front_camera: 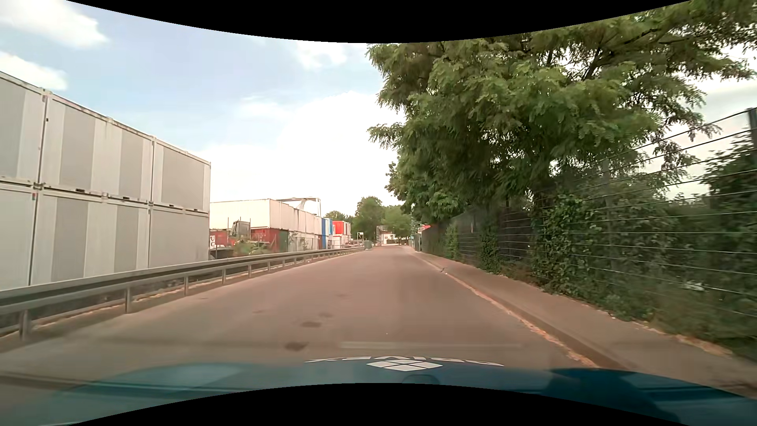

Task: Follow the waypoints while adhering to traffic rules and regulations

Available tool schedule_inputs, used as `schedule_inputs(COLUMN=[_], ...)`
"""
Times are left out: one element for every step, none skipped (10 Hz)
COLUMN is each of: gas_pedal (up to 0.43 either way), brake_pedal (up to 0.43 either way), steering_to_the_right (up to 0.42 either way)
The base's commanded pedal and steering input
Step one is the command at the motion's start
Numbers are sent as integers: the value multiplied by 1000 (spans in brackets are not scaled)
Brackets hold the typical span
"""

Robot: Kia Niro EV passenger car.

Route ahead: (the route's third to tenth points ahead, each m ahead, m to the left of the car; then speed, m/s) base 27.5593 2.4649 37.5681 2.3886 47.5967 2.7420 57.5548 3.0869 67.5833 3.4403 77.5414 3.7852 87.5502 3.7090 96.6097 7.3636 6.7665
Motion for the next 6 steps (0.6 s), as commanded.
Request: schedule_inputs(gas_pedal=[157,157,157,157,157,150], brake_pedal=[0,0,0,0,0,0], steering_to_the_right=[4,5,5,5,4,4])
